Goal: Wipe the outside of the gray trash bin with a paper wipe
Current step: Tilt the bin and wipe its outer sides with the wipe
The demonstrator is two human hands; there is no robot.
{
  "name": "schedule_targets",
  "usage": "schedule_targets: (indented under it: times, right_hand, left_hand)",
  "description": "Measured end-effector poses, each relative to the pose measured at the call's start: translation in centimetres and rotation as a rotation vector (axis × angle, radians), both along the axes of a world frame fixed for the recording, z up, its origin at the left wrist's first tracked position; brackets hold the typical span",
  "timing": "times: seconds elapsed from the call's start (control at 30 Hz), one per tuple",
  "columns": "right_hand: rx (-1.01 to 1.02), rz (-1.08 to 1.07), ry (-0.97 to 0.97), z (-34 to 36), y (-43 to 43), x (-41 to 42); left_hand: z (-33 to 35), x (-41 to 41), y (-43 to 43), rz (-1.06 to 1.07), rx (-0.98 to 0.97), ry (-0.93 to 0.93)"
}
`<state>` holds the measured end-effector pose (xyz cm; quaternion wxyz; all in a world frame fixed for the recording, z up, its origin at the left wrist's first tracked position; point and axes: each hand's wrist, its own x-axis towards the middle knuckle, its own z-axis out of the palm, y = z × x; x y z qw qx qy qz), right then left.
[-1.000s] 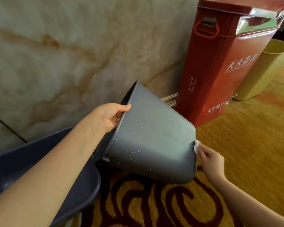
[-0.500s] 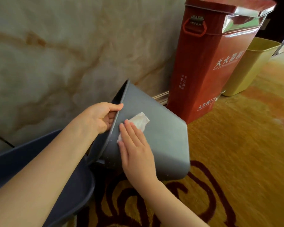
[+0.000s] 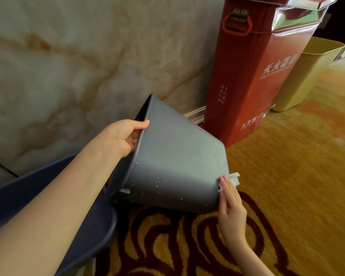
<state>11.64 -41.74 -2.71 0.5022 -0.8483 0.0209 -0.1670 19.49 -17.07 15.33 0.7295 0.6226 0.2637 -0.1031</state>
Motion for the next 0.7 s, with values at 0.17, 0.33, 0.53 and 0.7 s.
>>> schedule_targets:
  times: [0.17,0.33,0.53,0.7]
  right_hand:
    - [0.411,-0.130,-0.058,6.2,4.2,0.3]
    - [0.190,0.431,-0.247,9.5,12.7,-4.0]
    - [0.085,0.419,-0.323,8.5,15.1,-4.3]
    - [-0.221,0.282,-0.441,7.2,14.2,-2.3]
  left_hand:
    - [0.0,-0.1,-0.2,0.019,-0.001,-0.003]
    - [0.1,0.0,-0.4,0.047,0.033,0.012]
    - [0.2,0.2,-0.6,0.052,0.093,0.028]
    - [0.3,0.4,-0.9,0.038,0.094,0.044]
